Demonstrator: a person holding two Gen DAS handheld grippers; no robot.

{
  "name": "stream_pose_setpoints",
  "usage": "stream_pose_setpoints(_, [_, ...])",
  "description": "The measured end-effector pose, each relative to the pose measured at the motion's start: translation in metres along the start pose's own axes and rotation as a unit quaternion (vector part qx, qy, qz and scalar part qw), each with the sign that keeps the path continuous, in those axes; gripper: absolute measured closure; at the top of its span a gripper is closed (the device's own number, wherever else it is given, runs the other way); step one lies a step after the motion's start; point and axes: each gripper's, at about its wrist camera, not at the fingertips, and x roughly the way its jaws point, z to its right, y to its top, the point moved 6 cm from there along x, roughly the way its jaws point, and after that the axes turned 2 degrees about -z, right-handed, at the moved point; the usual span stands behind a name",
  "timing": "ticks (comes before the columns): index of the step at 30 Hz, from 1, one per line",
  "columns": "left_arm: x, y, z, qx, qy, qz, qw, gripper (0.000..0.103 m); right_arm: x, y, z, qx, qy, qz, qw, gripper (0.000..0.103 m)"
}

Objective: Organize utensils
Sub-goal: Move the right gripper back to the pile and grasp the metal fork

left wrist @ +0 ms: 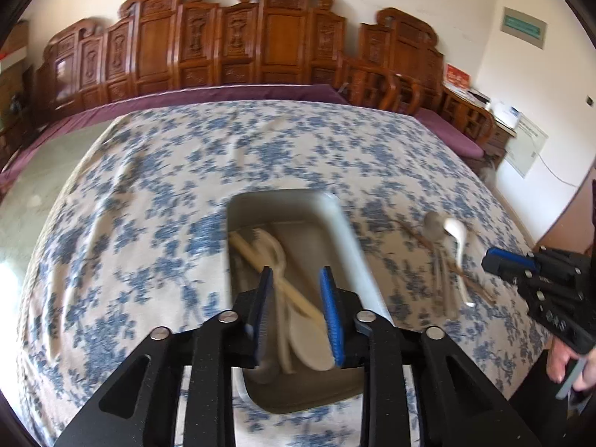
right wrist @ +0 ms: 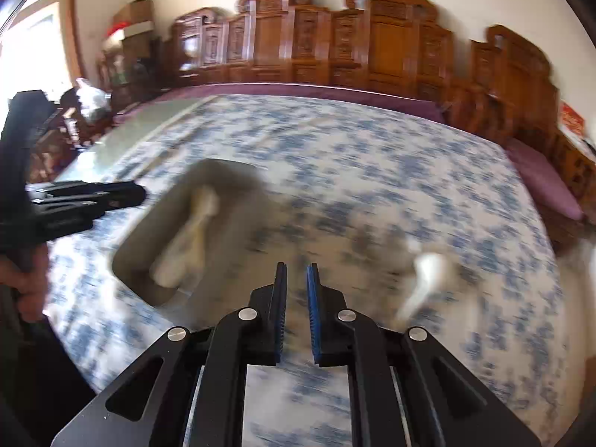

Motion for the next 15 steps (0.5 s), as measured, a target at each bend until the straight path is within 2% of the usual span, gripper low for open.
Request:
stream_pose_setpoints(3, [0.003, -0.001, 0.021, 0.017, -0.013, 0.0, 0.9998, 0.066, 0.0, -0.014, 0.038, 0.015, -0.033, -0.009, 0.999, 0.087])
stream_pose_setpoints(6, [0.005, -0.003, 0.039, 0.029, -0.019, 0.0, 0.9994, 0.058, 0.004, -0.027, 0.062, 0.031, -0.047, -0.019, 0.998, 0.08])
stream_pose_setpoints(8, [0.008, -0.005, 0.051, 0.037, -0.024, -0.002, 0.999, 0.058, 0.01, -0.034, 0.073, 0.043, -0.05, -0.028, 0.997, 0.08])
stream_pose_setpoints(15, [0.018, -0.014, 0.077, 0.055, -0.034, -0.01, 0.9979, 0.058, 0.038, -0.048, 0.072, 0.032, -0.038, -0.055, 0.997, 0.08])
